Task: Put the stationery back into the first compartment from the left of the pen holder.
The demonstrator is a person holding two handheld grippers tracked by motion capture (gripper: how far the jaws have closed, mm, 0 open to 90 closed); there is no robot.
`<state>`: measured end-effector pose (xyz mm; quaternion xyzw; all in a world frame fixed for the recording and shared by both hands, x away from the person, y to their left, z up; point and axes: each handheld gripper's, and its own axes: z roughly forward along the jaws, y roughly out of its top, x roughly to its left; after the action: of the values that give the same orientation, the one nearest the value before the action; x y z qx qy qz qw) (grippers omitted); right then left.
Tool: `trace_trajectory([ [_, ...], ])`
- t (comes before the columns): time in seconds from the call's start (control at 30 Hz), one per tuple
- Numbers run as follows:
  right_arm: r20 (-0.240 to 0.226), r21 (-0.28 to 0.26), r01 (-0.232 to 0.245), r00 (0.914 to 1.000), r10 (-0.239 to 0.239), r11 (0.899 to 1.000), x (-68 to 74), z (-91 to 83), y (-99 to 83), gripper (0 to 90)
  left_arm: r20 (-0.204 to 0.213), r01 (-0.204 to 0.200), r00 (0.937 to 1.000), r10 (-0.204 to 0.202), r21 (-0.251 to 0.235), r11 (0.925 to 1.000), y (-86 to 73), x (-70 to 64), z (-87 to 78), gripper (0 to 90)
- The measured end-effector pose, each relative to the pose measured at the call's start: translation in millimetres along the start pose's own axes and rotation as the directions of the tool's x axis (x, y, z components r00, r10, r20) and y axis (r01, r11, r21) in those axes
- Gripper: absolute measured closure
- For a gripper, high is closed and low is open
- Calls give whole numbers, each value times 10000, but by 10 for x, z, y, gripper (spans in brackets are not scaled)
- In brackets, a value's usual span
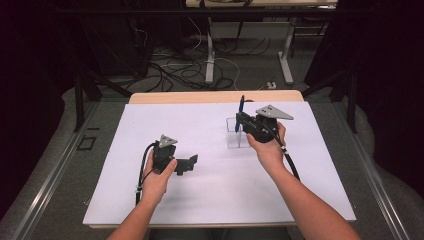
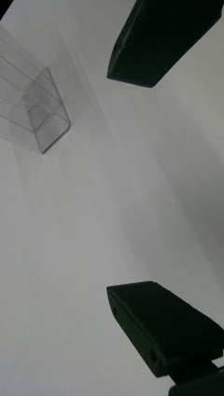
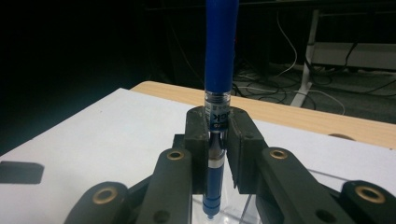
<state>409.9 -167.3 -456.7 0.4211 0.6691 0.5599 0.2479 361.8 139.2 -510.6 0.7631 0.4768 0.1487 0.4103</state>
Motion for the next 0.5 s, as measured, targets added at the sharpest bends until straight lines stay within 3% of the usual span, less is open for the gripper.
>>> trace_trajectory([
  [0.5, 492, -126, 219, 9986, -212, 9997, -30, 202, 22, 796, -4, -4, 10000, 4, -3, 10000, -19, 32, -10, 2],
])
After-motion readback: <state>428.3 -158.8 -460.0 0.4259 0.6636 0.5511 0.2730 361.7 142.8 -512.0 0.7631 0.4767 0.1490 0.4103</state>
